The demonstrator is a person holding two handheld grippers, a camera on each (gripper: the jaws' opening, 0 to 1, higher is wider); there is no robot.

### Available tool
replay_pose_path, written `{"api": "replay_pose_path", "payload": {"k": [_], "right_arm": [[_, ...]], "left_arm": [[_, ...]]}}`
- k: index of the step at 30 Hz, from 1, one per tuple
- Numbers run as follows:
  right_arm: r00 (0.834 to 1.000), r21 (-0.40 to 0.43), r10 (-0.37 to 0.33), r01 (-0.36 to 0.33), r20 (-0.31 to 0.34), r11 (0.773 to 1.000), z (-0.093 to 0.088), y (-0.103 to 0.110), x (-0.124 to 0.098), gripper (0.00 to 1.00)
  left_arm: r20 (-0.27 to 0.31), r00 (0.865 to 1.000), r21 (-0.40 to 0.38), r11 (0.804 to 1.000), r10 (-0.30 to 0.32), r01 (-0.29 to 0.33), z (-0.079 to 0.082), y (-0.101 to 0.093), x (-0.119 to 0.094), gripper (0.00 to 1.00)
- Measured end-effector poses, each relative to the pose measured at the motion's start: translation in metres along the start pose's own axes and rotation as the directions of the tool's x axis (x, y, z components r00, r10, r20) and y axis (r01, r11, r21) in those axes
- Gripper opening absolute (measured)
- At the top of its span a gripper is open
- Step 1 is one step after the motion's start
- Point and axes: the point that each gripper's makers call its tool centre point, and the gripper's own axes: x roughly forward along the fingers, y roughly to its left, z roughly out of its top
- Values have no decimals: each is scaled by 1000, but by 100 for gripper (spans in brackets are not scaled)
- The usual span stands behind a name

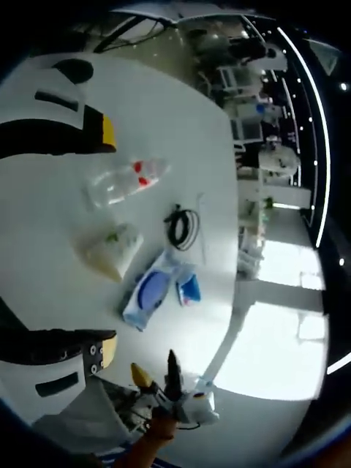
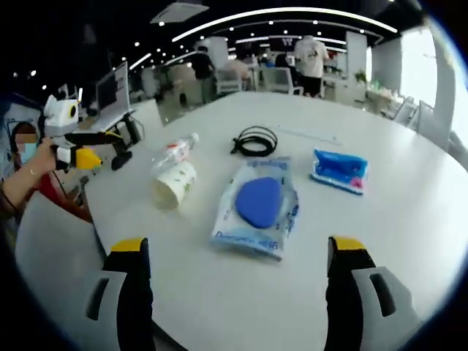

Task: Arrange the tabletop items into an orderly group along one side of the table until the central work area is clear of visible clutter.

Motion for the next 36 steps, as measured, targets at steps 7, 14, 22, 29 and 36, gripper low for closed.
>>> {"api": "replay_pose_path", "payload": {"k": [7,14,22,29,36], "right_arm": [[1000,-7,9,-9,11,1000,-3,10,-7,99],[1000,5,-1,1,28,1000,-11,21,-11,99],[1000,2,-26,26,3,1000,-22,23,-9,99],[999,24,-40,40,-19,999,-31,14,-9,99],[998,37,-50,51,-35,998,-35,6,-8,99]], "left_arm": [[1,1000,-15,1000,17,-17,12,12,7,94],[-14,1000,-54,998,17,-18,17,27,23,88],[-53,997,-35,998,55,-57,25,45,45,85],[-77,994,-46,996,71,-75,36,58,65,83],[-120,990,-70,994,81,-89,31,73,86,81]]}}
